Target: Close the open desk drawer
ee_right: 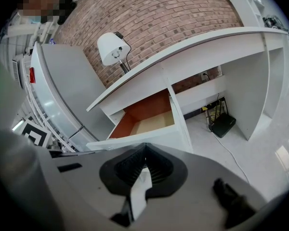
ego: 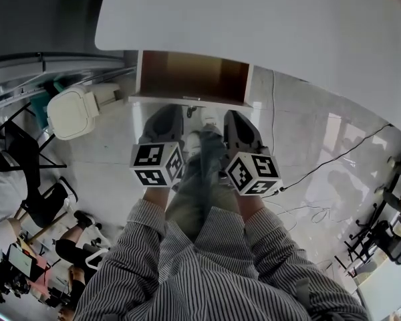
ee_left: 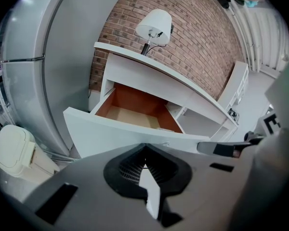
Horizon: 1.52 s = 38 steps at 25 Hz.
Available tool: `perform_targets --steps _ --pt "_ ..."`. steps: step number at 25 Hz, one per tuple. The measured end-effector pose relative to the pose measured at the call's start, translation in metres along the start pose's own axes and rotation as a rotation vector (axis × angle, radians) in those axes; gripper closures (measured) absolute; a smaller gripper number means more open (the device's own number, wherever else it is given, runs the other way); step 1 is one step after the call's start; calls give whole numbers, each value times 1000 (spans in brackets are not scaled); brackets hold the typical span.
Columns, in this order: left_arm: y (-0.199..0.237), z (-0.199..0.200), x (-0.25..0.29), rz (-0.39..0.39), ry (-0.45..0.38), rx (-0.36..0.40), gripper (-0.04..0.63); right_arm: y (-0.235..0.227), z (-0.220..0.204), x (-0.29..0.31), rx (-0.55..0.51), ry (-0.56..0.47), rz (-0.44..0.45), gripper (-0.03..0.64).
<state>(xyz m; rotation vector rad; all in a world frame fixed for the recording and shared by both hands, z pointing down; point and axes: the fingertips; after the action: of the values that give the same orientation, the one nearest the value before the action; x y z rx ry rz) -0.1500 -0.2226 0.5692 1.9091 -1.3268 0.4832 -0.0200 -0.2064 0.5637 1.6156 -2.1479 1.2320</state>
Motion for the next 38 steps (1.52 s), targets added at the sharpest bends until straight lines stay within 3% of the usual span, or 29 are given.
perform_targets --steps 38 --pt "12 75 74 -33 -38 -13 583 -17 71 72 -18 -65 10 600"
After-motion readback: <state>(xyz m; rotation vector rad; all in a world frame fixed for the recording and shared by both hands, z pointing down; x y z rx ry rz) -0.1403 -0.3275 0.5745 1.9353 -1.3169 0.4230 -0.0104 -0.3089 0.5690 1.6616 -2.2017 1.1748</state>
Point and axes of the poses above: the fingertips, and each gripper's own axes: x forward along the fingers, y to its left, z out of its top, and after that the axes turned 1 degree about z, right-handed
